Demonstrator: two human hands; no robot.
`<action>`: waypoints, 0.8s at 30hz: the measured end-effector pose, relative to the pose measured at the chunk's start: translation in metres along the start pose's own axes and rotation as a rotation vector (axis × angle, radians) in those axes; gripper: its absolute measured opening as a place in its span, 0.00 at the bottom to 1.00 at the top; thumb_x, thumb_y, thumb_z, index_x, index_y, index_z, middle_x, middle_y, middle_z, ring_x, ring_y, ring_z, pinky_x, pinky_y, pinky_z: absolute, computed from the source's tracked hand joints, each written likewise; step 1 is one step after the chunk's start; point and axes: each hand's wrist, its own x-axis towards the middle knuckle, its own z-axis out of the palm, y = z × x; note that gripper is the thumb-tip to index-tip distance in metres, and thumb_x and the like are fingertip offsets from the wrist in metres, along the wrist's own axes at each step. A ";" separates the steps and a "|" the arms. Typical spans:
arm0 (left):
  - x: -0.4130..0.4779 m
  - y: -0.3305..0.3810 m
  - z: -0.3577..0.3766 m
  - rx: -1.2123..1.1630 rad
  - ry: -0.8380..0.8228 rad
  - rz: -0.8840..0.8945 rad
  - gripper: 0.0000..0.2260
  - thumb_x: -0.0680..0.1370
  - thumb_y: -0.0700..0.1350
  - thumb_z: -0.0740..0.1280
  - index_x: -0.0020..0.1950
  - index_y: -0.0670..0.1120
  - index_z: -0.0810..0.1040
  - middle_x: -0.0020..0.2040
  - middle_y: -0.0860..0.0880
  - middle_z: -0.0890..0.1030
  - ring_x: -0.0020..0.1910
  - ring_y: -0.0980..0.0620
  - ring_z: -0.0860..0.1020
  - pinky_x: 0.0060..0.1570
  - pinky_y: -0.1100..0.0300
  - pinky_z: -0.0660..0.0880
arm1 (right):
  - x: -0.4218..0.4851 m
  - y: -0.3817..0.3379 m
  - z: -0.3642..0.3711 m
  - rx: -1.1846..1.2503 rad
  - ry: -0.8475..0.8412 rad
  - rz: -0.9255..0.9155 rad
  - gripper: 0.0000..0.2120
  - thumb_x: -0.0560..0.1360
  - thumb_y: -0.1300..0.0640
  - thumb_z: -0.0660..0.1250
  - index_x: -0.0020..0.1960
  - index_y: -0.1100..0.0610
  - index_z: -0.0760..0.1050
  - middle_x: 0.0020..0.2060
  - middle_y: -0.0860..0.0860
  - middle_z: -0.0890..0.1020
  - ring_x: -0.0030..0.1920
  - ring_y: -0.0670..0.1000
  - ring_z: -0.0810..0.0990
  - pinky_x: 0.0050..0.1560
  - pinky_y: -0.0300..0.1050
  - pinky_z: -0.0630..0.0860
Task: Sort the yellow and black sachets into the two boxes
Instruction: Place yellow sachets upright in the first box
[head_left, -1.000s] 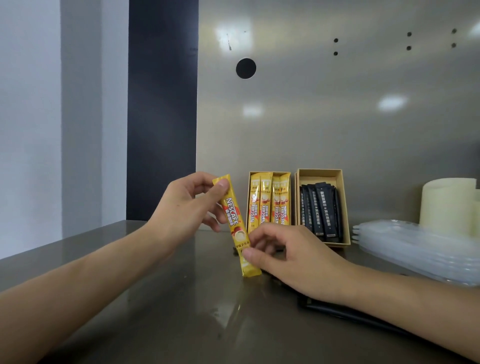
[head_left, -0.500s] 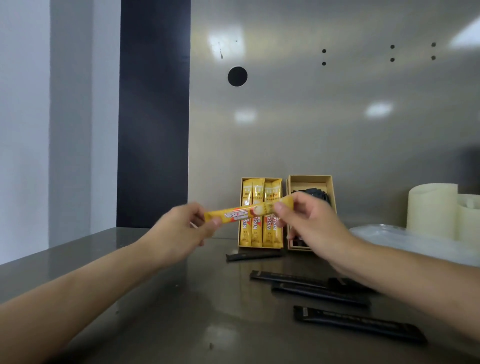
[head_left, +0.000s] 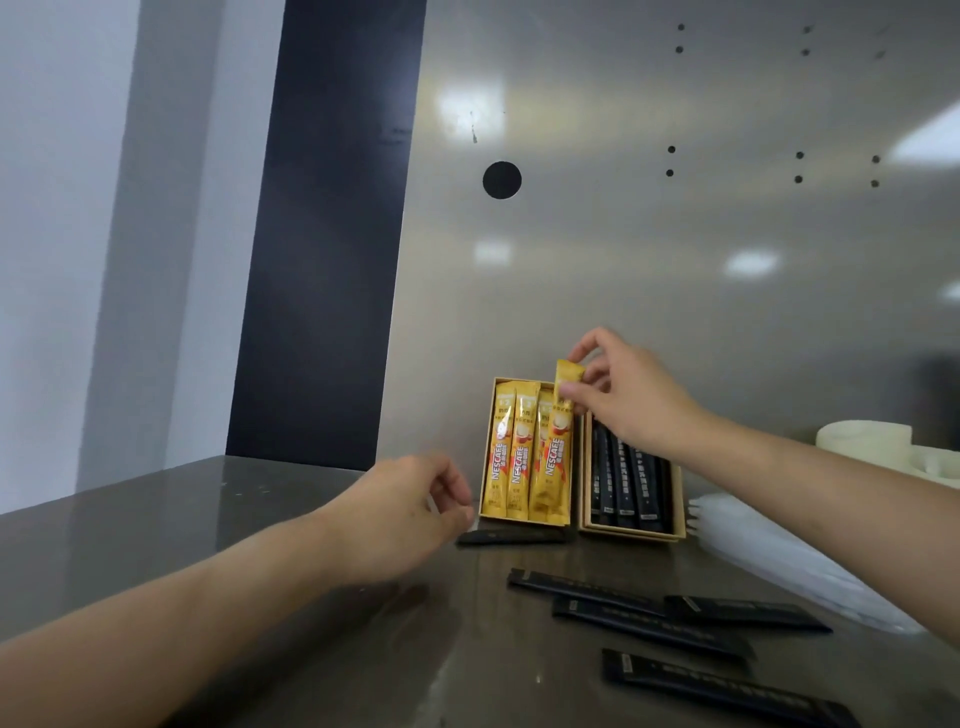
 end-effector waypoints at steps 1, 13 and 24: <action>0.000 0.000 0.000 -0.006 0.000 0.005 0.03 0.80 0.50 0.67 0.53 0.55 0.76 0.49 0.56 0.80 0.44 0.58 0.78 0.43 0.67 0.75 | 0.003 -0.001 0.003 -0.018 -0.016 0.011 0.11 0.78 0.58 0.71 0.55 0.52 0.71 0.38 0.48 0.83 0.36 0.43 0.84 0.37 0.36 0.75; 0.003 -0.002 0.002 -0.005 -0.023 0.031 0.02 0.81 0.49 0.67 0.53 0.54 0.77 0.48 0.56 0.80 0.43 0.58 0.77 0.39 0.70 0.70 | 0.021 -0.003 0.036 -0.597 -0.023 -0.061 0.15 0.78 0.50 0.70 0.61 0.55 0.76 0.55 0.52 0.79 0.52 0.53 0.81 0.52 0.53 0.82; 0.002 -0.005 0.001 0.047 -0.025 0.050 0.01 0.81 0.49 0.66 0.51 0.55 0.78 0.48 0.58 0.79 0.42 0.59 0.77 0.39 0.70 0.70 | 0.014 -0.010 0.037 -0.906 -0.023 -0.194 0.18 0.80 0.45 0.65 0.61 0.57 0.78 0.57 0.53 0.76 0.47 0.54 0.82 0.45 0.48 0.79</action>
